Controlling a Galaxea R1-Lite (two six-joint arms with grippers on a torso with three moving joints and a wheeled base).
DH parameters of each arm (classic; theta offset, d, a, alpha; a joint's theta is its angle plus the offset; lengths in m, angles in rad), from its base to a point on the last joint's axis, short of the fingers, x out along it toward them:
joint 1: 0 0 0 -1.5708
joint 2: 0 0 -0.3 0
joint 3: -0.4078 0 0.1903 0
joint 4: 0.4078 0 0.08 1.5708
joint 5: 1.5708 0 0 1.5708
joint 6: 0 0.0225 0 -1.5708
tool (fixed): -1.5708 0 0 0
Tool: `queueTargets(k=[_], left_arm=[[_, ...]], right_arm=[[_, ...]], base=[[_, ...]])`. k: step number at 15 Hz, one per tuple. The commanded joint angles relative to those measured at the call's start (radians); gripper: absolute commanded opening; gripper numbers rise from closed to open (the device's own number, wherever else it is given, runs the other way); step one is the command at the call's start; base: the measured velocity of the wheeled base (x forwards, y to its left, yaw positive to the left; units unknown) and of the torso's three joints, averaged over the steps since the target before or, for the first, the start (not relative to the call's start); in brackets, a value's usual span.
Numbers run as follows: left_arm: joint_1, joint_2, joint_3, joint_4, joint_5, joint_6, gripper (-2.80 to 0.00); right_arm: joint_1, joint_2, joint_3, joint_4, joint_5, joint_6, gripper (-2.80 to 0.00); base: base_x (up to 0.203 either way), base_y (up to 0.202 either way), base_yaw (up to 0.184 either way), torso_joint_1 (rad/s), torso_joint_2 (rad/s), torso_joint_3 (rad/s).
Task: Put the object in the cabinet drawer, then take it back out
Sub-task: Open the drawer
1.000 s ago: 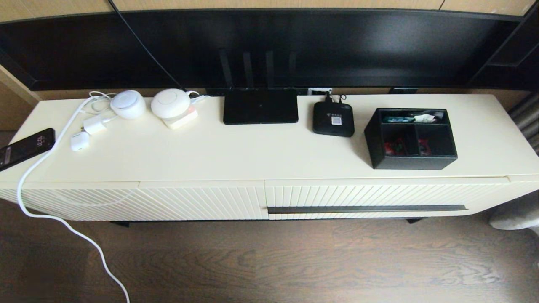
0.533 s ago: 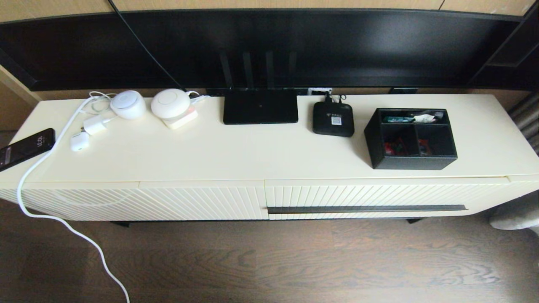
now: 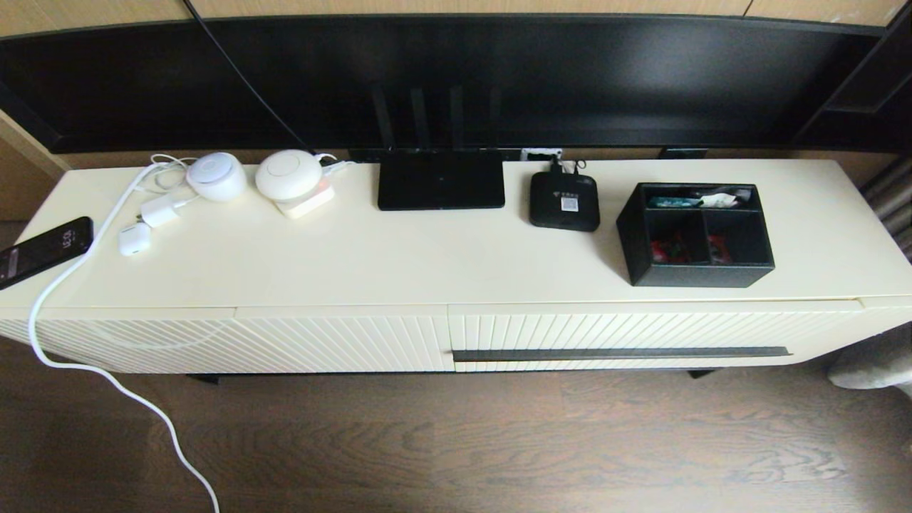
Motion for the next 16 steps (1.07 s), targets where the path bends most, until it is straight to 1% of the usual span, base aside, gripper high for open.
queueTargets(k=[1,3,5,6,8,10,13,15,16], left_arm=[[0.0,0.002,0.0,0.0,0.0,0.0,-2.8],[0.0,0.002,0.001,0.0,0.0,0.0,-2.8],[0.0,0.002,0.0,0.0,0.0,0.0,-2.8],[0.0,0.0,0.0,0.0,0.0,0.0,-2.8],[0.0,0.002,-0.001,-0.001,0.0,0.0,-2.8],[0.0,0.002,0.0,0.0,0.0,0.0,-2.8],[0.0,0.002,-0.001,-0.001,0.0,0.0,-2.8],[0.0,0.002,-0.001,0.0,0.0,0.0,-2.8],[0.0,0.002,-0.001,0.0,0.0,0.0,-2.8]], right_arm=[[0.032,0.169,-0.013,0.006,0.007,-0.326,-2.8],[0.07,0.269,0.004,0.0,0.007,-0.528,-2.8],[0.112,0.362,0.035,-0.015,0.005,-0.684,-2.8],[0.13,0.404,0.053,-0.039,0.006,-0.733,-2.8],[0.177,0.494,0.105,-0.159,0.005,-0.792,-2.8],[0.228,0.594,0.213,-0.376,-0.016,-0.825,-2.8],[0.273,0.734,0.377,-0.634,-0.077,-0.877,-2.8],[0.28,0.816,0.438,-0.736,-0.114,-0.925,-2.8],[0.281,0.852,0.448,-0.773,-0.12,-0.936,-2.8]], base=[[0.0,0.0,0.0,0.0,0.0,0.0],[0.0,0.0,0.0,0.0,0.0,0.0],[0.0,0.0,0.0,0.0,0.0,0.0],[0.0,0.0,0.0,0.0,0.0,0.0],[0.0,0.0,0.0,0.0,0.0,0.0],[0.0,0.0,0.0,0.0,0.0,0.0],[0.0,0.0,0.0,0.0,0.0,0.0],[0.0,0.0,0.0,0.0,0.0,0.0],[0.0,0.0,0.0,0.0,0.0,0.0]])
